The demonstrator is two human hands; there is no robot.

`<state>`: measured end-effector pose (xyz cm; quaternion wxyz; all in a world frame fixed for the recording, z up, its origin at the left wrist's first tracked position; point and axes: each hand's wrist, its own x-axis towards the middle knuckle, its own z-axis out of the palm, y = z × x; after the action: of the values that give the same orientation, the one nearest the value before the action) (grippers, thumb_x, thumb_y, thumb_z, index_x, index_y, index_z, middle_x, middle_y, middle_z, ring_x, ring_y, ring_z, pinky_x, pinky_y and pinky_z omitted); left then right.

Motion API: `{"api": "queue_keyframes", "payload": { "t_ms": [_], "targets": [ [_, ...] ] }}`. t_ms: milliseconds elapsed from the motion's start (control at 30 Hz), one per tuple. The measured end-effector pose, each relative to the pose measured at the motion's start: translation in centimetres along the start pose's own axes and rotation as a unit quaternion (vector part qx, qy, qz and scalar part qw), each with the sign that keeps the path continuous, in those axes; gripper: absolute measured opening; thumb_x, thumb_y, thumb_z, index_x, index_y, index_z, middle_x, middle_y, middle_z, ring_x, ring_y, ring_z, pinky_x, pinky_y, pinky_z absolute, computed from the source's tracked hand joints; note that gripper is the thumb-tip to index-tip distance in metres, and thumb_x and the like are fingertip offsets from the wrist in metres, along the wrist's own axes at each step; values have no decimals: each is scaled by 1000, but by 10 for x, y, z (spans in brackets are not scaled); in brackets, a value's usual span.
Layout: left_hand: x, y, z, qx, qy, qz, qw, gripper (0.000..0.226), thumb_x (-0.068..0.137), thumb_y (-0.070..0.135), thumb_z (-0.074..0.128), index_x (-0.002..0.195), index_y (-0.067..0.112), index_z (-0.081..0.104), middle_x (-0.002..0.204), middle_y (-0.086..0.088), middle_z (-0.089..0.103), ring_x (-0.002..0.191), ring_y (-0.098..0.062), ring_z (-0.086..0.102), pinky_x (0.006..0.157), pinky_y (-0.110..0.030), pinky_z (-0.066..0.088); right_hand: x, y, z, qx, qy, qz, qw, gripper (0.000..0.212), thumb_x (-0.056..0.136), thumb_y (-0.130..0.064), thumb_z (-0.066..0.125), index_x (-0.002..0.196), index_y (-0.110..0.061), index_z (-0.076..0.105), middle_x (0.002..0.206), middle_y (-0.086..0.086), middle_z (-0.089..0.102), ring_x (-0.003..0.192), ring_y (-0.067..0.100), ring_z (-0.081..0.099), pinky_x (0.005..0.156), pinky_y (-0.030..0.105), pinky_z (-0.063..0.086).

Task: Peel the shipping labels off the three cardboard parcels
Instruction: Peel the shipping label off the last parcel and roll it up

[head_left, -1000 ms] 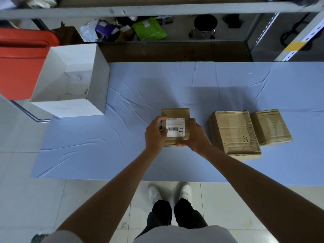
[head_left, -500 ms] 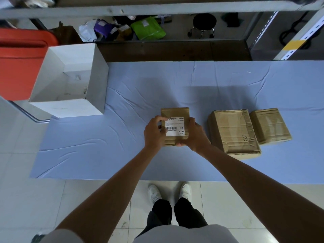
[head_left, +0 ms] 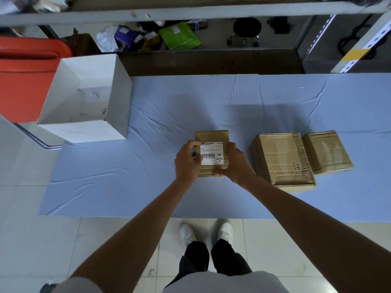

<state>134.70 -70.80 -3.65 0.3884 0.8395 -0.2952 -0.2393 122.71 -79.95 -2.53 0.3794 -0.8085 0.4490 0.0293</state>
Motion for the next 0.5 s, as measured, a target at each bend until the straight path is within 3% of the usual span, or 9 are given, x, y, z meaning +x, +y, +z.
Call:
{"api": "queue_keyframes", "payload": {
  "t_ms": [233,367,500],
  "targets": [
    [5,2,-3,-1,-2,12,1000,19,84,14,64,101,21,61,110,0,67,93,-18,69,78,-33,58,0,1,0,-1,-3,0,1000,92,58,-19,90,129,-6,33,125,12,56,116,34,55,96,47,50],
    [15,5,-7,48,1,43,998,12,85,22,67,95,18,62,103,-2,66,85,-19,68,80,-39,55,0,2,0,4,-4,-3,1000,90,58,-18,90,128,-6,34,124,12,57,115,33,56,95,47,50],
    [20,6,-7,75,-3,59,995,12,86,22,66,94,16,61,100,-3,67,88,-20,67,82,-39,54,0,3,0,4,-3,-6,1000,90,59,-19,90,129,-5,34,124,11,57,115,32,57,95,47,51]
  ]
}}
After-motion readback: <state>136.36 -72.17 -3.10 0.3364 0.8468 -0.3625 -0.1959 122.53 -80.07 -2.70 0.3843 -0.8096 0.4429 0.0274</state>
